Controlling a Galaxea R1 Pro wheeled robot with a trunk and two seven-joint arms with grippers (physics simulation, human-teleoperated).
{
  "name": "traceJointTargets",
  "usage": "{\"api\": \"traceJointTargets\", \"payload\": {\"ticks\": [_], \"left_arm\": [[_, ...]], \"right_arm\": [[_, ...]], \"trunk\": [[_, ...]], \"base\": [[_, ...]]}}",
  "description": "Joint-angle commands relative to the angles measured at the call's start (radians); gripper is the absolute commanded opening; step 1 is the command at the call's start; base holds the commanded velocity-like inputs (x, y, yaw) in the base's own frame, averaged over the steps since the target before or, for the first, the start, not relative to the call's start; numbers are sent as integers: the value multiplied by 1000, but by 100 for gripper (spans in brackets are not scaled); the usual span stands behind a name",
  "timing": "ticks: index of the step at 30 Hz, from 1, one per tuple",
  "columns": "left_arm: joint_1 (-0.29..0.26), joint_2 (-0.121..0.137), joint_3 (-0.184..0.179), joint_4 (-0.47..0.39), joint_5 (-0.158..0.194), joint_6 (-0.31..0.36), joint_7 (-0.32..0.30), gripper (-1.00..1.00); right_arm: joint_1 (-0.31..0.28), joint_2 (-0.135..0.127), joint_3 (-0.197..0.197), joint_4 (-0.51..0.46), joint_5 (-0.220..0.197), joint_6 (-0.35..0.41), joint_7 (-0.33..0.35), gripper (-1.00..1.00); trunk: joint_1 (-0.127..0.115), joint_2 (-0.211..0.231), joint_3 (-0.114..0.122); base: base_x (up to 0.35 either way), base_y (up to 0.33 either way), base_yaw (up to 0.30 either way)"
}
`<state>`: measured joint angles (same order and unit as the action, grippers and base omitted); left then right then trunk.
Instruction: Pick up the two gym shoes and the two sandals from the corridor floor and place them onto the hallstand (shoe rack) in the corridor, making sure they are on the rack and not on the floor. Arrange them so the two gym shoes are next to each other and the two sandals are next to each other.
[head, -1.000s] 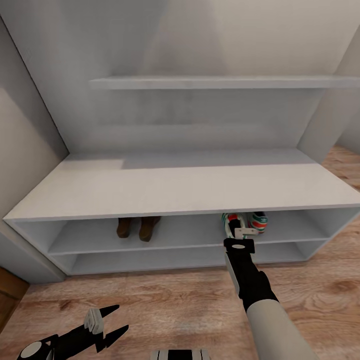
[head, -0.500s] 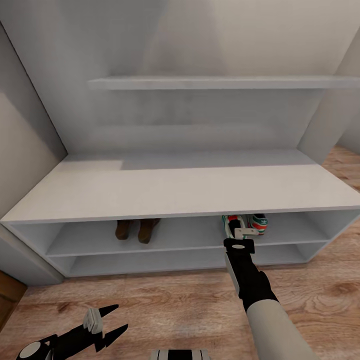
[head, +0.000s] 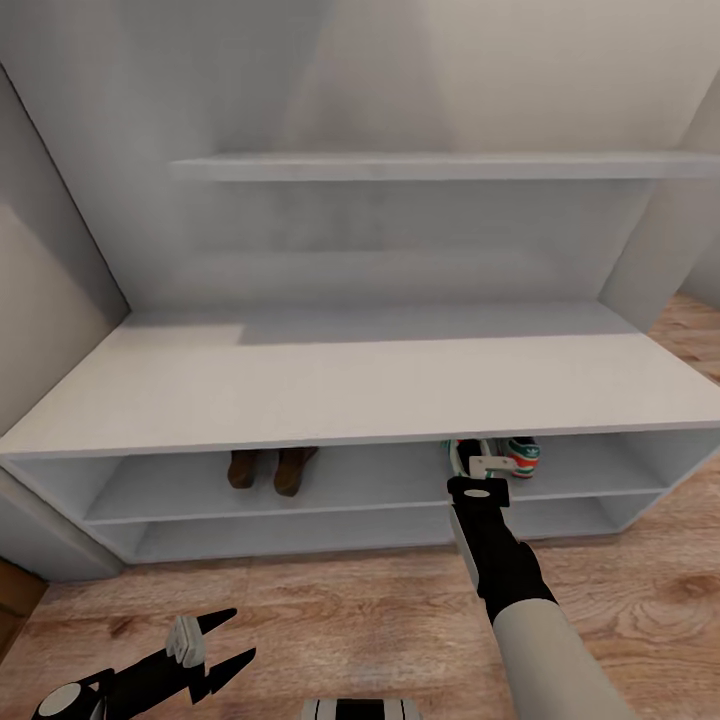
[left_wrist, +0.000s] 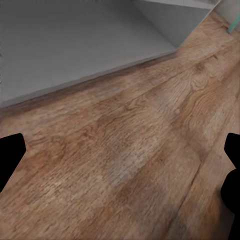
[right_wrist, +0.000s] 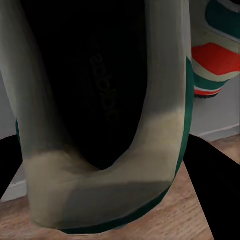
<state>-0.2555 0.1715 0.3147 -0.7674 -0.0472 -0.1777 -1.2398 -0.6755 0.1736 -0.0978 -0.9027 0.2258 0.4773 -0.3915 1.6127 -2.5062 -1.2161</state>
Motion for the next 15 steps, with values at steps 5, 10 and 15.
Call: {"api": "traceJointTargets", "payload": {"ticks": [5,10,15], "left_arm": [[-1,0,4,-1,-5,-9,-3,100],[-1,0,4,0,-5,-9,-3,100],[-1,0,4,-1,-5,-8,-3,100]], "right_arm": [[-1,1,-2,-1,9,7,2,-100],[-1,1,-2,-2,9,7,2,-100],[-1,1,-2,-1,9,7,2,-100]], "trunk": [[0,0,-1],[0,0,-1],[0,0,-1]], "base": [[23,0,0],[36,-14,0],[85,-42,0]]}}
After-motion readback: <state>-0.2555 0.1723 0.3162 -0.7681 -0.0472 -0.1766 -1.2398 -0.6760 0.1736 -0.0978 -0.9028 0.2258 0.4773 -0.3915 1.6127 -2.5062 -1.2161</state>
